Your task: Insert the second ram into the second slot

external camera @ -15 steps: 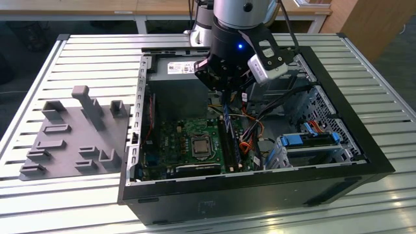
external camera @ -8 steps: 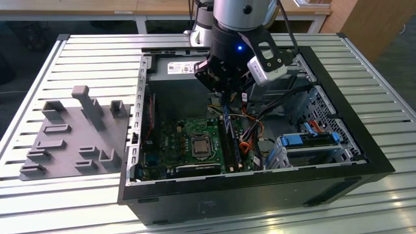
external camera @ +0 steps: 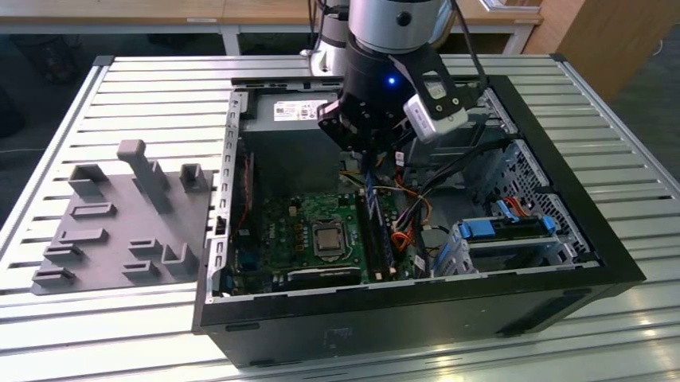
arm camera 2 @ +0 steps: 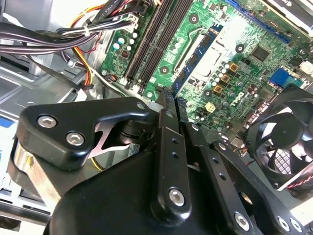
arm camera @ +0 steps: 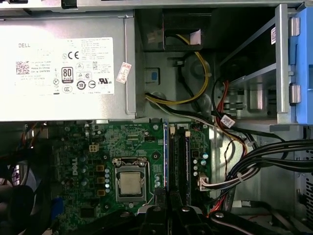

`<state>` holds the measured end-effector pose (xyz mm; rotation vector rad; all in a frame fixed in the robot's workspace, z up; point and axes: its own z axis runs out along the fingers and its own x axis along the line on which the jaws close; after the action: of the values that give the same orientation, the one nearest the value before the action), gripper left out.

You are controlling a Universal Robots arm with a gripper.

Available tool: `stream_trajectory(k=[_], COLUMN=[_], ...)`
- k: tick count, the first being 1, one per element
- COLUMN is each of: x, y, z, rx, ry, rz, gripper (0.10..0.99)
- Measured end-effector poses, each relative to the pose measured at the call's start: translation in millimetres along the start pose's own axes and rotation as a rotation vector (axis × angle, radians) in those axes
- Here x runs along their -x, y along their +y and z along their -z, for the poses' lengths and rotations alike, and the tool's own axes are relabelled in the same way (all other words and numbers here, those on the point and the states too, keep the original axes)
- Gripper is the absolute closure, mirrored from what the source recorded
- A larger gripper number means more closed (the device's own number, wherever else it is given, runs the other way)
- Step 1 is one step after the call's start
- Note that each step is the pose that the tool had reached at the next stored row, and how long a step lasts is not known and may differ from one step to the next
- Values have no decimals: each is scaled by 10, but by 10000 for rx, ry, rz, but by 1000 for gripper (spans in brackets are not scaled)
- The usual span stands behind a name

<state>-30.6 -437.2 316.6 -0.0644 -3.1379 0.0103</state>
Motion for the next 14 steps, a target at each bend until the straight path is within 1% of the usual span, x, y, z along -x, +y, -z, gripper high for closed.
stream_trajectory(k=[10, 14], x=[0, 1], y=[-2, -13], z=[-77, -115], rx=[-2, -3], ry=[22, 47], rz=[0, 18], gripper=[945, 945])
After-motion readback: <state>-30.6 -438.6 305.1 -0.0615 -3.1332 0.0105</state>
